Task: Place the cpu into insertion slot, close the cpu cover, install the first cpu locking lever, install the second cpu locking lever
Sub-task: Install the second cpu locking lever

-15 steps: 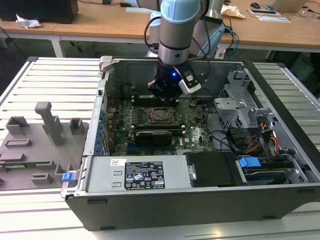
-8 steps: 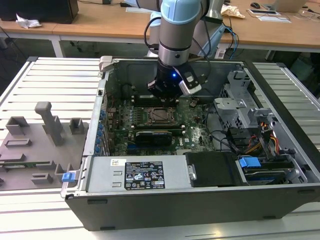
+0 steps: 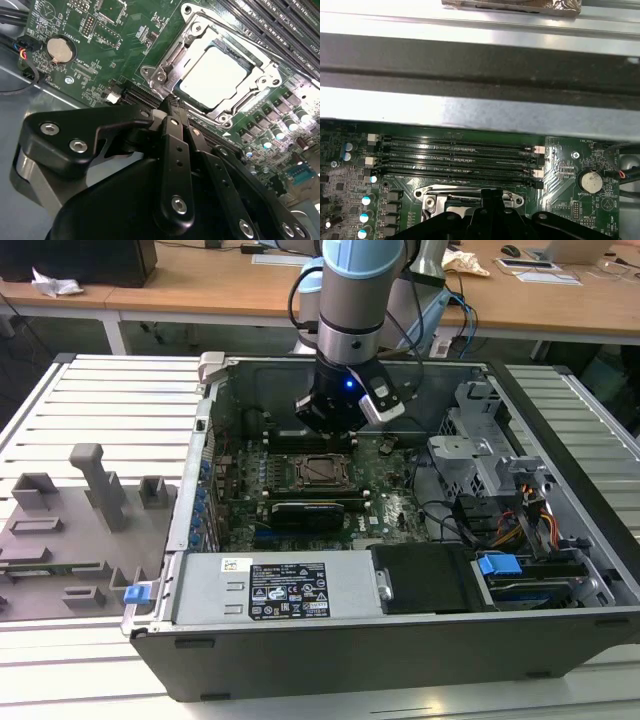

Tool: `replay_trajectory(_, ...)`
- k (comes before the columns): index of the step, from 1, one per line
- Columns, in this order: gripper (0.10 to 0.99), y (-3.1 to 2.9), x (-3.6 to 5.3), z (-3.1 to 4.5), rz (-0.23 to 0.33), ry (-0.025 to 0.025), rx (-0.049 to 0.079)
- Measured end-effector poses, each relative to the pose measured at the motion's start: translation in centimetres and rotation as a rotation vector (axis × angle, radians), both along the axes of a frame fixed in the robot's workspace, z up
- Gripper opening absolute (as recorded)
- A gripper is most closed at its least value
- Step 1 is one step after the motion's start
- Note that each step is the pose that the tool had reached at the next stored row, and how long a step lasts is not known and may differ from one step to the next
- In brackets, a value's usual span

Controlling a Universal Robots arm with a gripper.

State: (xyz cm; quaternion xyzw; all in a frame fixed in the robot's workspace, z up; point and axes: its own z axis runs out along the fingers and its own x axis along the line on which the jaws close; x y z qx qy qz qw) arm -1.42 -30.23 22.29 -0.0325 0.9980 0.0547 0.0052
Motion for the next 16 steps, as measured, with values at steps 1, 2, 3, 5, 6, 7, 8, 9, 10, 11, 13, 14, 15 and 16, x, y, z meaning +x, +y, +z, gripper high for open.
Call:
replay_trajectory(1, 0.106, -0.08, 0.0, 0.0, 0.0, 0.0, 0.0)
replay_trajectory(2, 0.106, -0.16, 0.0, 0.0, 0.0, 0.0, 0.0)
replay_trajectory(3, 0.106, -0.26, 0.0, 0.0, 0.0, 0.0, 0.0)
replay_trajectory(5, 0.106, -0.45, 0.0, 0.0, 0.0, 0.0, 0.0)
replay_trajectory(6, 0.106, -0.51, 0.0, 0.0, 0.0, 0.0, 0.0)
replay_trajectory(7, 0.106, -0.57, 0.0, 0.0, 0.0, -0.0001, 0.0)
replay_trajectory(8, 0.106, -0.61, -0.01, 0.03, 0.0, 0.0, 0.0)
replay_trajectory(9, 0.106, -0.62, -0.01, 0.13, 0.0, 0.0, 0.0)
replay_trajectory(10, 0.106, -0.62, 0.0, 0.46, 0.0, 0.0, 0.0)
replay_trajectory(11, 0.106, -0.62, 0.0, 0.85, 0.0, -0.0001, 0.0)
replay_trajectory(13, 0.106, -0.63, 0.0, 1.45, 0.0, 0.0, 0.0)
replay_trajectory(14, 0.106, -0.63, 0.0, 1.56, 0.0, -0.0001, 0.0)
replay_trajectory(15, 0.106, -0.67, 0.0, 1.56, 0.0, -0.0001, 0.0)
replay_trajectory(16, 0.106, -0.76, 0.0, 1.57, 0.0, 0.0, 0.0)
